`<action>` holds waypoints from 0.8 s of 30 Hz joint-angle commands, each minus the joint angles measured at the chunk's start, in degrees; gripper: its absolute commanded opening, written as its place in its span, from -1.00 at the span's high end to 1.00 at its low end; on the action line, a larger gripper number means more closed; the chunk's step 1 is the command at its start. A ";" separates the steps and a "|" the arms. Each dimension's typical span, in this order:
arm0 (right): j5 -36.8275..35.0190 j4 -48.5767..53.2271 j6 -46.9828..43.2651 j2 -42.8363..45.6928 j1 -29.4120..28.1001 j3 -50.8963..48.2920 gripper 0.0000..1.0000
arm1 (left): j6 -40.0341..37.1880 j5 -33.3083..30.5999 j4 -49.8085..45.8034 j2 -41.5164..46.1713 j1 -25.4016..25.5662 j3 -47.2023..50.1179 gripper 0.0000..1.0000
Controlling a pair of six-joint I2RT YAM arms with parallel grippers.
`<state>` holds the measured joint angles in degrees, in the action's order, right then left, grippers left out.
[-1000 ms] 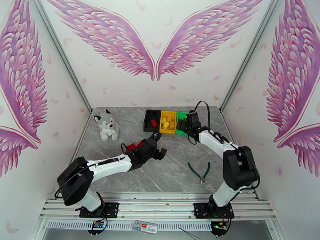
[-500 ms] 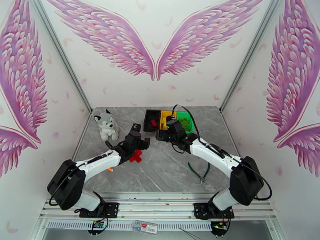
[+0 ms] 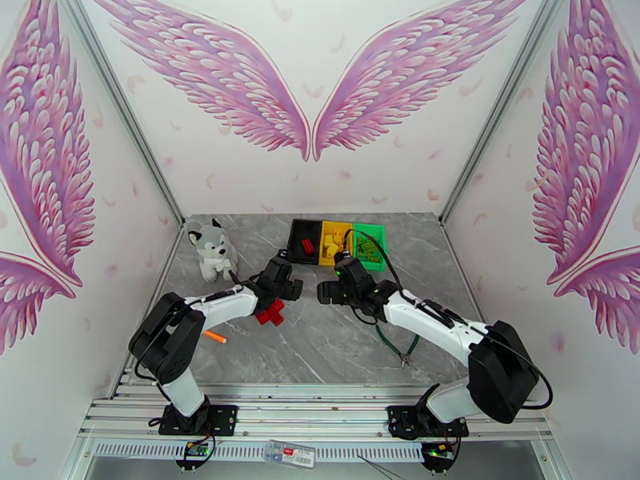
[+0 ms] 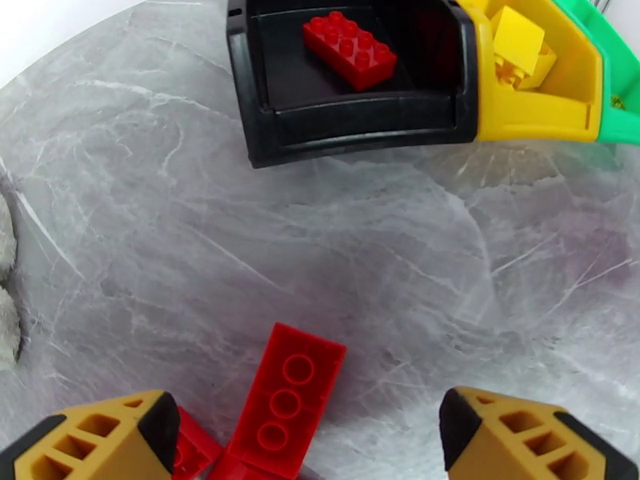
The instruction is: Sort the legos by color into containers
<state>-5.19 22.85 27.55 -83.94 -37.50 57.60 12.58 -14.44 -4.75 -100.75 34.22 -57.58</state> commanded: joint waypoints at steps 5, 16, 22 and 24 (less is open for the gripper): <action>4.53 -1.78 0.70 0.18 1.96 -0.78 -0.74 | -6.38 -2.05 -6.07 -8.32 -0.29 -8.38 -0.69; 3.27 -0.88 0.48 2.28 3.98 -1.75 -0.74 | -7.11 3.63 -11.45 -12.20 -3.94 -13.65 -0.63; 2.31 -0.71 0.24 3.61 4.71 -2.23 -0.74 | -7.05 5.90 -14.05 -11.95 -3.92 -13.54 -0.41; 1.70 -0.56 0.12 3.69 4.86 -2.23 -0.74 | -7.03 5.58 -15.64 -11.71 -3.98 -13.61 -0.38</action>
<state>-1.96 22.55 27.59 -81.52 -33.21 56.25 6.00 -10.09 -16.62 -112.09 30.11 -69.69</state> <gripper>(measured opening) 0.868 0.693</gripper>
